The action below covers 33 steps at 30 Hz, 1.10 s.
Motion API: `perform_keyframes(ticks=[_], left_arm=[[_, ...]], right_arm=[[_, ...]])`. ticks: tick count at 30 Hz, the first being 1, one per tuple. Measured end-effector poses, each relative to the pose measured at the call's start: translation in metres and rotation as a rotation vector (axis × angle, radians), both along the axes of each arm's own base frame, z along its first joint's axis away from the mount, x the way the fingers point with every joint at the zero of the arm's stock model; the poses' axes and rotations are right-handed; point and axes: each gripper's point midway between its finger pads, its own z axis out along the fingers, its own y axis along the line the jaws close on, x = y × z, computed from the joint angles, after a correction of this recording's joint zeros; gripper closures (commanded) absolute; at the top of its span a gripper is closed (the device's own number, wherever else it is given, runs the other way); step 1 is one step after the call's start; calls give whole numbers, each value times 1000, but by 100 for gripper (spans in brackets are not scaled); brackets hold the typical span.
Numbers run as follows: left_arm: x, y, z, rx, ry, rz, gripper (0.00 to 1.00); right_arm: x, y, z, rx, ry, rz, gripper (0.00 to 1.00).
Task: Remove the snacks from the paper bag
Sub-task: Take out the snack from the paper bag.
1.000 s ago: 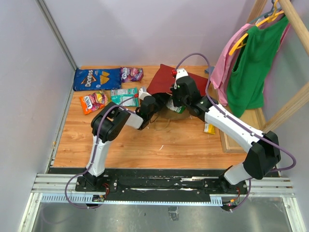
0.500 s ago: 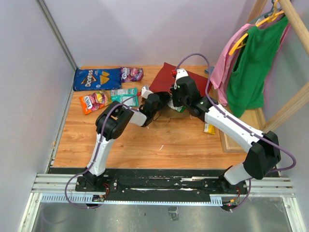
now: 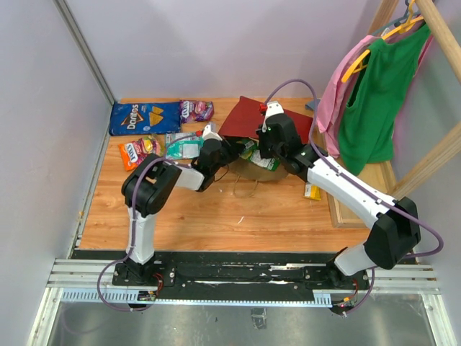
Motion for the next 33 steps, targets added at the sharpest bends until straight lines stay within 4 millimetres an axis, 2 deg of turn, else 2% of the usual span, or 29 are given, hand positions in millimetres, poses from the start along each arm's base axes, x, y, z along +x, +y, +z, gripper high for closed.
perform_keyframes(ticks=[5,16,19,23,25,29,33], left_arm=[[-30,9,25,44,-44,-71,99],[-100,34,48,89,-66,-185,99],[-119,43,64,98,-99,-209,100],[-144,57,98,105,-192,-225,99],[-154,65,113,110,-235,-221,100],[-177,94,137,124,-306,-158,100],[-190,125,142,147,-308,-48,100]], right_arm=[[2,-3,1,18,4,-21,99],[1,-3,0,30,12,-29,99],[1,-3,0,31,13,-30,99],[1,-3,-1,31,13,-30,99],[1,-3,-1,31,13,-30,99],[1,-3,-1,31,14,-30,99],[1,-3,-1,31,14,-30,99]])
